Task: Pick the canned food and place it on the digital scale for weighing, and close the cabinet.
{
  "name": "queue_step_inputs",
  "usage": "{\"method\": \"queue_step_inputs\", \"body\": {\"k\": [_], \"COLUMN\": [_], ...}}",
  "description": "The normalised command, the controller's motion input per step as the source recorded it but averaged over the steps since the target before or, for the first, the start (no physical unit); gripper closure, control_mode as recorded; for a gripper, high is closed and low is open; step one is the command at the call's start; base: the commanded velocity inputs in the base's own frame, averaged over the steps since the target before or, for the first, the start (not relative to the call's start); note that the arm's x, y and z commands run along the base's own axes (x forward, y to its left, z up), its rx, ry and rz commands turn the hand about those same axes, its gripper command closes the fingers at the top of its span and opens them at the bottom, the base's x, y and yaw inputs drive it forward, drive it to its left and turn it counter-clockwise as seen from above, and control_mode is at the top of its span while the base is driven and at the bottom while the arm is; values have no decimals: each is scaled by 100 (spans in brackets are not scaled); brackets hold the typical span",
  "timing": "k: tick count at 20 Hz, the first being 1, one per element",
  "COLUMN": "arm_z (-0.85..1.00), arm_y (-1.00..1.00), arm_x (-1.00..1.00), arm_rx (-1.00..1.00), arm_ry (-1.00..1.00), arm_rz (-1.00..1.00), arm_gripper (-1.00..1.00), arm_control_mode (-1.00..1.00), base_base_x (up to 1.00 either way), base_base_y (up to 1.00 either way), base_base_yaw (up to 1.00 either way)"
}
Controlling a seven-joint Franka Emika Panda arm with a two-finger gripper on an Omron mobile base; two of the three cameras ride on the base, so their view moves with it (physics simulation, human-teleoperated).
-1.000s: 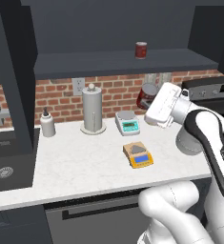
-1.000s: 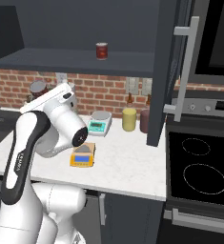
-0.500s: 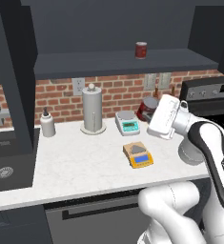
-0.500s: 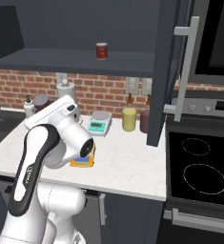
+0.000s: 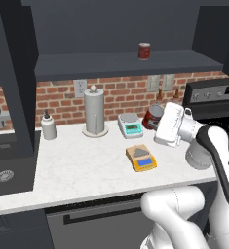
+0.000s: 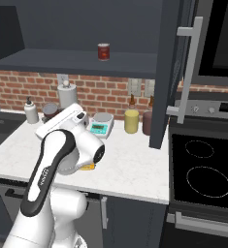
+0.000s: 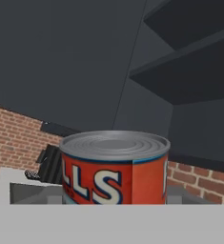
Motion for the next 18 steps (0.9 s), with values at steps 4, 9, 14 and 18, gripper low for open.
{"method": "queue_step_inputs", "body": {"k": [4,9,14,18], "arm_z": [-43,-37,-24,-13], "arm_y": [-3,-9,-20,-14], "arm_x": [20,32,32,22], "arm_rx": [0,0,0,0], "arm_ry": [0,3,9,10], "arm_rz": [2,3,5,2], "arm_gripper": [100,100,100,100], "arm_control_mode": [-100,-100,-100,-100], "base_base_x": [0,0,0,0], "base_base_y": [0,0,0,0], "base_base_yaw": [0,0,0,0]}}
